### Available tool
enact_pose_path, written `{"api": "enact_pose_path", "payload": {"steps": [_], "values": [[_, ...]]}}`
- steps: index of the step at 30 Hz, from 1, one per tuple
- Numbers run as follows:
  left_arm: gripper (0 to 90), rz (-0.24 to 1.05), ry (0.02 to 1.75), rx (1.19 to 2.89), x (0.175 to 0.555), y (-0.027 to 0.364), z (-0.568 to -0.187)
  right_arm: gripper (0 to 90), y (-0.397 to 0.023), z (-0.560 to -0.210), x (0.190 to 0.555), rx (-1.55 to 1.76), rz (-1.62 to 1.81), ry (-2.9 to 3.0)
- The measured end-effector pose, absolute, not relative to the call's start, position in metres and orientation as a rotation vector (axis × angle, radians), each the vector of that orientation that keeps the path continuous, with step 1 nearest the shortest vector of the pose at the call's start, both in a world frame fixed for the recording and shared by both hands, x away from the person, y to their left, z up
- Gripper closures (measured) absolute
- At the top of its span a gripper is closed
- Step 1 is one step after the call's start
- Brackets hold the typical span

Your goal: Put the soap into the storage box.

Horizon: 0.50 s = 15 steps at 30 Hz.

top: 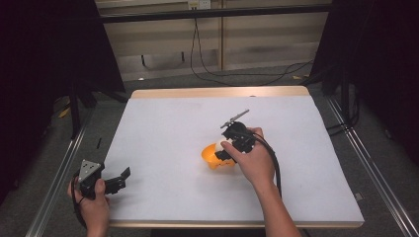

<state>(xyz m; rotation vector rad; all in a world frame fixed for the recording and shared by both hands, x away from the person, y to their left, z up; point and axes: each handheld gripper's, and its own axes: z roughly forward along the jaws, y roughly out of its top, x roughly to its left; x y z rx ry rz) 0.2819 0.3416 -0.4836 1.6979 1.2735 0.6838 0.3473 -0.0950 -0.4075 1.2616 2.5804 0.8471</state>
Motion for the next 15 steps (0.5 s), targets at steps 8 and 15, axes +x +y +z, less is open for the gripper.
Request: {"api": "enact_pose_path", "payload": {"steps": [8,15], "values": [[0.4,0.685,1.272,1.702,0.2819,0.3421,-0.4835,24.1,-0.0893,-0.4137,0.3498,1.277,0.820,2.591],[0.4,0.685,1.272,1.702,0.2819,0.3421,-0.4835,24.2,-0.0868,-0.4164,0.3512,1.267,0.810,2.598]]}}
